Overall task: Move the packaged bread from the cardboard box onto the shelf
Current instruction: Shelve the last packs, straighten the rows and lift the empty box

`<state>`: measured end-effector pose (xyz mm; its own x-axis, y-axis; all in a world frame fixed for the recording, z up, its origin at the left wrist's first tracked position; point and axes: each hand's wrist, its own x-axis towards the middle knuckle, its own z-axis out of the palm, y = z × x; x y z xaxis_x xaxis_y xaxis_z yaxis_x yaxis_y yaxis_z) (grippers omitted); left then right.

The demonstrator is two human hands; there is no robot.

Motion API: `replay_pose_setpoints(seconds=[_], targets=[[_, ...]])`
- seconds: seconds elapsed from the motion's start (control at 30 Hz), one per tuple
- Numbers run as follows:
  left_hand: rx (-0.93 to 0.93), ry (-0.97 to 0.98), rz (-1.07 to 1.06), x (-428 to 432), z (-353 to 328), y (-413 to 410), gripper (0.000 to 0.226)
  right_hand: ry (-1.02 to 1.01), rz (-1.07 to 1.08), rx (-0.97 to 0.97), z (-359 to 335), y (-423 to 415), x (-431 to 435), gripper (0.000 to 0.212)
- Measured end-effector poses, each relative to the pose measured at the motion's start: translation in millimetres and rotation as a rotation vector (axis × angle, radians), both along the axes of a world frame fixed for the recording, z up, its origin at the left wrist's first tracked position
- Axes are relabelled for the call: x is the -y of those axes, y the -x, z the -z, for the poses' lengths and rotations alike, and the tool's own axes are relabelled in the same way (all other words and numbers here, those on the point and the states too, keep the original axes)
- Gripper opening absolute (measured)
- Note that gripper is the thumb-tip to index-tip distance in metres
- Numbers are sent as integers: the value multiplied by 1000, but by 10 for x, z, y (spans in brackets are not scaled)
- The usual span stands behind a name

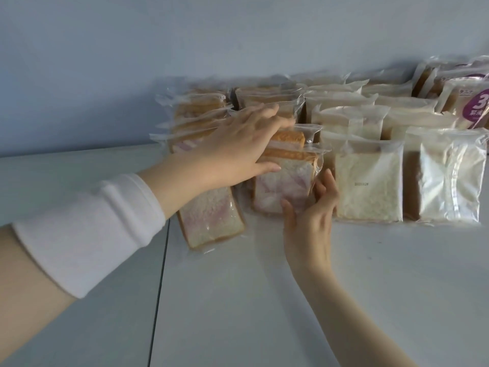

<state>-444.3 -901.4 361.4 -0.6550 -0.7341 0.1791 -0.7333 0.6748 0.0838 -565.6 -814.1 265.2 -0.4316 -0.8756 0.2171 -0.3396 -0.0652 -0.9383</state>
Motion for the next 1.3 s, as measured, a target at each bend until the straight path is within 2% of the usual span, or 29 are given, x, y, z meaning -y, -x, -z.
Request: replay_pose_setpoints(seconds=[0.1, 0.17, 0.33, 0.5, 0.7, 0.83, 0.9, 1.0, 1.03, 1.1, 1.17, 1.23, 1.3], targets=[[0, -2, -35, -28, 57, -17, 72, -13, 83, -149, 26, 63, 42, 46], [10, -6, -48, -31, 83, 0, 77, -27, 119, -173, 0, 56, 138, 40], [30, -4, -26, 21, 97, 49, 84, -86, 113, -106, -51, 40, 235, 45], [25, 64, 8, 36, 156, 29, 80, -115, -19, -188, -11, 109, 118, 54], [50, 29, -7, 82, 97, 55, 82, -211, 19, -174, -95, 99, 222, 46], [165, 115, -64, -89, -44, 26, 96, -162, 9, -220, -168, 117, 113, 68], [3, 192, -111, -269, -114, -40, 93, -110, 10, -209, -222, 109, 42, 75], [-506, 301, -279, -644, 25, -271, 53, -60, 2, -251, -287, 107, -75, 74], [-597, 301, -400, -780, 144, -366, 43, -35, 4, -275, -309, 108, -121, 72], [-613, 178, -692, -1003, 427, -541, 41, 33, 16, -308, -355, 74, -246, 64], [-521, -80, -947, -1102, 673, -656, 54, 50, -33, -360, -346, -7, -373, 51], [-534, -248, -1041, -1102, 797, -709, 60, -91, -180, -450, -284, -126, -454, 44], [-691, -293, -1029, -1074, 829, -709, 56, -318, -336, -548, -225, -243, -469, 47]])
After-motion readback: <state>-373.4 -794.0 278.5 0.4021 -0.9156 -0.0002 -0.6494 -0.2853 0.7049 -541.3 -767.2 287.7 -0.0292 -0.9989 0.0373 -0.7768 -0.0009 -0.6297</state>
